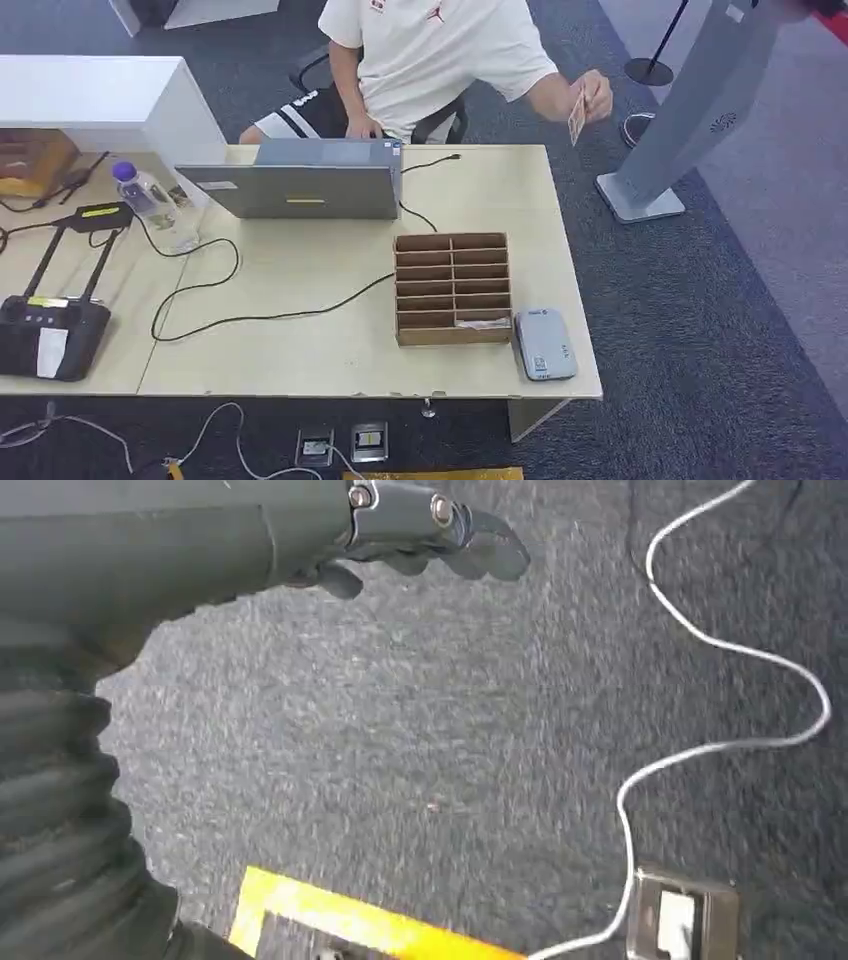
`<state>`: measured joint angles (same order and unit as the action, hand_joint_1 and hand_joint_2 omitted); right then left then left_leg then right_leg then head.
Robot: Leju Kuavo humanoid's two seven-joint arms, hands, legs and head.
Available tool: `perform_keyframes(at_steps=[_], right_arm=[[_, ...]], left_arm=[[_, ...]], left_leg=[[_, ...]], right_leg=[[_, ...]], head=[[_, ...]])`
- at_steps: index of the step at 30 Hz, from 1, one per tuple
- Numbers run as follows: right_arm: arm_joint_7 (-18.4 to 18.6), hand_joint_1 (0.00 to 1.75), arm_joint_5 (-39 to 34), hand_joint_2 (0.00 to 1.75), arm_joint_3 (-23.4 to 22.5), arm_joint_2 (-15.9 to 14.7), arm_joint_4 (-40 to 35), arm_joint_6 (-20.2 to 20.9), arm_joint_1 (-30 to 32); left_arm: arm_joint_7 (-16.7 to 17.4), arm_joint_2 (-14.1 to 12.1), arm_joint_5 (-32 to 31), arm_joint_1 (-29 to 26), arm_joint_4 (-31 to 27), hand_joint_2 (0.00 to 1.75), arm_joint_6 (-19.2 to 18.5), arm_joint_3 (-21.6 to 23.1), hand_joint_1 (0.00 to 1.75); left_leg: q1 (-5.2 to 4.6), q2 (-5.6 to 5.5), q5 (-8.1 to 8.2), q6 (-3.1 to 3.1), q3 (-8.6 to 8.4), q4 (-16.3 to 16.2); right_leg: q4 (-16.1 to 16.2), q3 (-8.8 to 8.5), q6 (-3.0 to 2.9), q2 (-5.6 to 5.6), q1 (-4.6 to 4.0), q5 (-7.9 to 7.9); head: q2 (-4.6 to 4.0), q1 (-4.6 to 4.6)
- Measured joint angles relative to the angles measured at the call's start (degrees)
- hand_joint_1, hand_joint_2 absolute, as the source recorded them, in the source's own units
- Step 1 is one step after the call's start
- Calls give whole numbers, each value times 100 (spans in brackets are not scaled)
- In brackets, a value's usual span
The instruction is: Pass the card to the sensor for recognition and then transmit it.
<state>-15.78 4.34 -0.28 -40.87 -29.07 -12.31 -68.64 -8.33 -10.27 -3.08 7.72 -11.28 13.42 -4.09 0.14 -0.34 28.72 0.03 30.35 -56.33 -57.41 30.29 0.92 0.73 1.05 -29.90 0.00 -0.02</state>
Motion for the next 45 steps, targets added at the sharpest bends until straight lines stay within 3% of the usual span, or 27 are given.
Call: perform_keyframes(at_steps=[5, 8, 18, 22, 32, 33, 42, 43, 44, 45], right_arm=[[-229, 0, 1629, 175, 925, 351, -397, -260, -250], [-197, 0, 2221, 175, 1366, 553, -597, -251, -306], [-124, 0, 2801, 175, 2295, 1001, -966, 225, -303], [112, 0, 3127, 175, 2674, 1186, -1175, 491, -112], [372, 0, 3348, 175, 2992, 1403, -1462, 676, 372], [396, 0, 3339, 175, 3007, 1410, -1497, 710, 421], [455, 2, 3341, 175, 3053, 1451, -1659, 776, 643], [455, 10, 3341, 175, 3055, 1453, -1670, 776, 646], [455, 40, 3341, 175, 3055, 1458, -1670, 776, 647], [455, 171, 3348, 175, 3055, 1460, -1670, 776, 648]], left_arm=[[-127, 31, -9, 13, 0, 175, 2, 0, 0], [-133, 39, -55, 33, 0, 175, -39, 9, 0], [-122, 35, -140, 88, 0, 175, -212, 13, 0], [-9, 26, -306, 190, 0, 175, -323, 17, 0], [68, 20, -415, 288, 0, 175, -413, 26, 0], [70, 20, -417, 290, 0, 175, -417, 33, 0], [87, 20, -415, 292, 0, 175, -415, 103, 0], [87, 20, -413, 292, 0, 175, -413, 109, 0], [88, 20, -411, 292, 0, 175, -413, 111, 0], [87, 20, -409, 292, 0, 175, -413, 114, 0]], left_leg=[[-2, 8, -6, -3, 0, 0], [2, 3, -6, -4, 1, 0], [2, -3, -7, -5, 10, -1], [3, 8, -6, -5, 3, -1], [3, 3, -7, -5, 4, -2], [3, 1, -7, -5, -99, -4], [5, 3, -12, -10, -77, -17], [5, 3, -12, -10, -77, -18], [5, 4, -12, -10, -77, -18], [5, 4, -12, -10, -77, -18]], right_leg=[[-3, 7, -1, -14, 1, 1], [-3, 7, -1, -9, -3, 1], [-3, 12, -1, 0, -2, 0], [-2, 15, -2, -16, -3, 1], [-3, 17, -2, -11, -3, 0], [-3, 21, -2, -11, -3, 0], [-6, 29, -2, -13, -4, 9], [-6, 29, -2, -13, -4, 10], [-5, 29, -3, -13, -4, 12], [-5, 29, -1, -13, -4, 14]], head=[[0, 0], [0, 2], [0, 0], [0, 5], [0, 2], [0, 4], [0, 2], [0, 2], [0, 2], [0, 2]])
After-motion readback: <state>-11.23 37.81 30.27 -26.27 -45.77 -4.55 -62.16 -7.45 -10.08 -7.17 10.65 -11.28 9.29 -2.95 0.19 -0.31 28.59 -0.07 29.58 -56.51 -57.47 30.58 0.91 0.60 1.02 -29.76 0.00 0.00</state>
